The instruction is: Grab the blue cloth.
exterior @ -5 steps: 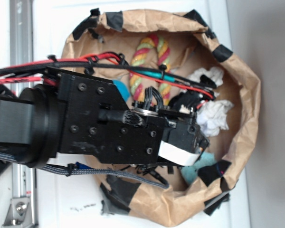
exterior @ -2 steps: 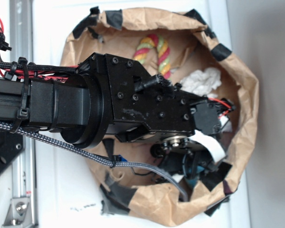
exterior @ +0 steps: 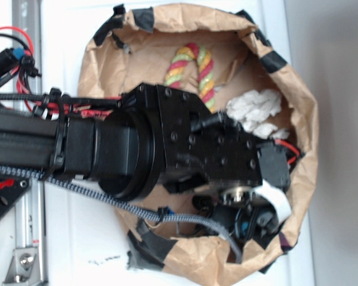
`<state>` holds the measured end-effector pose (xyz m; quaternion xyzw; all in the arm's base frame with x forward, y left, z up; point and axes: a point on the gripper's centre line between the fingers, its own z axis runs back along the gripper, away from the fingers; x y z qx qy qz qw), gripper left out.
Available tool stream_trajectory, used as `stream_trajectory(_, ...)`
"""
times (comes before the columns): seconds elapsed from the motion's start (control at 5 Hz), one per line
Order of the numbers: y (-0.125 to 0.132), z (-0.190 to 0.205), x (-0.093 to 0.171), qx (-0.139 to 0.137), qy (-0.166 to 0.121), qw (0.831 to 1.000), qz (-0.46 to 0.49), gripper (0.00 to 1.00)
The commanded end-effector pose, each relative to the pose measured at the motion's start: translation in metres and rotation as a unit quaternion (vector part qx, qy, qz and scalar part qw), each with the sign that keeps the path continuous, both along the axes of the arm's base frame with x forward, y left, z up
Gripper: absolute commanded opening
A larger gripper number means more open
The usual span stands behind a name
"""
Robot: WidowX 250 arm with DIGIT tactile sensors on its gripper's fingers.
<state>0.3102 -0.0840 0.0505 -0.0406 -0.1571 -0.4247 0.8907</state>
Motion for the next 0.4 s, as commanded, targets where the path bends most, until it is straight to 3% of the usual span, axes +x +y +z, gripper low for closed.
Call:
stream_trajectory(0.0,-0.032,-0.005,0.001,0.012,0.020,0.999,-0.032,1.00)
stream_trajectory(0.2,-0.023,-0.018,0.009,0.015,0.037,0.999,-0.011,1.00)
